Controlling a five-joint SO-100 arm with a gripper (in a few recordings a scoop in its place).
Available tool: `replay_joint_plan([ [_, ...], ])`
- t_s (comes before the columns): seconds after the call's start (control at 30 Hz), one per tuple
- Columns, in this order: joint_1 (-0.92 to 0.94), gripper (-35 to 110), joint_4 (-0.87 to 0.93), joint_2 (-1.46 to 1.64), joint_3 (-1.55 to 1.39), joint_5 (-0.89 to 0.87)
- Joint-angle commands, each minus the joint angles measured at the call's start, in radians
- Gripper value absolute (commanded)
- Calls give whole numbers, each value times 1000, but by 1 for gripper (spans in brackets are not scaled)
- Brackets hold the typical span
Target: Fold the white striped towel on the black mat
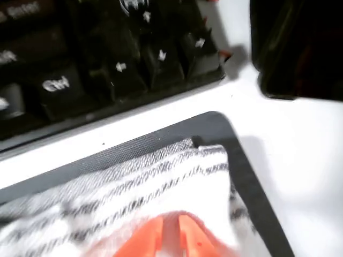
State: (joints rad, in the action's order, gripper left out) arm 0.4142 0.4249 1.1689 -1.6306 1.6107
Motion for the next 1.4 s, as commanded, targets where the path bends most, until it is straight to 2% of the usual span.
replay_joint_plan([
  [0.0, 21, 5, 18, 238, -140, 5],
  [0.17, 18, 5, 61, 479, -359, 11],
  [0.33, -38, 5, 192, 723, -538, 3],
  [0.57, -109, 5, 453, 1017, -686, -12],
  [0.77, -153, 4, 732, 1112, -736, -11],
  [1.0, -133, 4, 761, 954, -805, 34],
  [1.2, -132, 3, 626, 847, -902, 60],
  [1.37, -124, 4, 660, 893, -873, 67],
])
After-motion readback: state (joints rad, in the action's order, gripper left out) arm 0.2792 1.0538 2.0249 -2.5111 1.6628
